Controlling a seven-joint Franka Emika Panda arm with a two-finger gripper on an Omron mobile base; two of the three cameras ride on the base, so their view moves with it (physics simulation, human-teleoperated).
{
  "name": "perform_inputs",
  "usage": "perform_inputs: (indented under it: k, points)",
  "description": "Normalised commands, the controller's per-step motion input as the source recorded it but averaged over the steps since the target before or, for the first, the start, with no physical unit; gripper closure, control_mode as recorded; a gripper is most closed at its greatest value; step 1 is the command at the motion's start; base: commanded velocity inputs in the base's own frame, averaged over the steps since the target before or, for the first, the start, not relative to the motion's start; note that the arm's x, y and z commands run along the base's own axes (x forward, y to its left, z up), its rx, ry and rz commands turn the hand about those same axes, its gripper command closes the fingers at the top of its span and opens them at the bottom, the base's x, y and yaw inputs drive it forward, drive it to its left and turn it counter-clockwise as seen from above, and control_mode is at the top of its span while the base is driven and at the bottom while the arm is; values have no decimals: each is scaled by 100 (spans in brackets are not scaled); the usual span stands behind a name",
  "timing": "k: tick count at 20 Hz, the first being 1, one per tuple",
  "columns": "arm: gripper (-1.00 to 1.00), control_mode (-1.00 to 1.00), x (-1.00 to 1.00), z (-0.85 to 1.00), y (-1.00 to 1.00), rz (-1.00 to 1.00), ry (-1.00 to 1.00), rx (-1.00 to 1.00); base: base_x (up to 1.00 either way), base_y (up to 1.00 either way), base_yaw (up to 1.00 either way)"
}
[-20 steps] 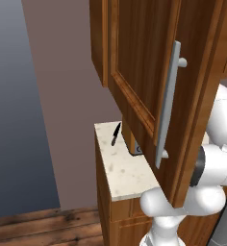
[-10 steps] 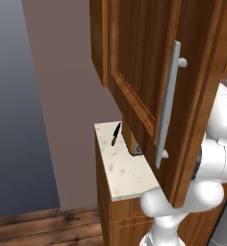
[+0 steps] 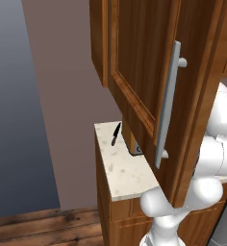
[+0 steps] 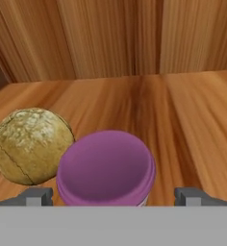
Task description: Pick the bread, place it on the cutting board, pick the jam, place it on the counter, and close the cabinet.
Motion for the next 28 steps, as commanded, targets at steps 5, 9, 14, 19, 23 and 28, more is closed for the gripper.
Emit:
perform_inputs:
  k: [5, 9, 14, 19, 23, 28]
  points:
    - [-100, -100, 0, -16, 0, 4, 0, 0, 0, 0, 0]
    - [-100, -100, 0, -19, 0, 4, 0, 0, 0, 0, 0]
    - [-100, -100, 1, -16, 0, 3, 0, 0, 0, 0, 0]
    - [-100, -100, 6, -3, 0, 2, 0, 0, 0, 0, 0]
    - [-100, -100, 16, 0, 0, 0, 0, 0, 0, 0, 0]
    - [-100, -100, 23, 0, 0, 0, 0, 0, 0, 0, 0]
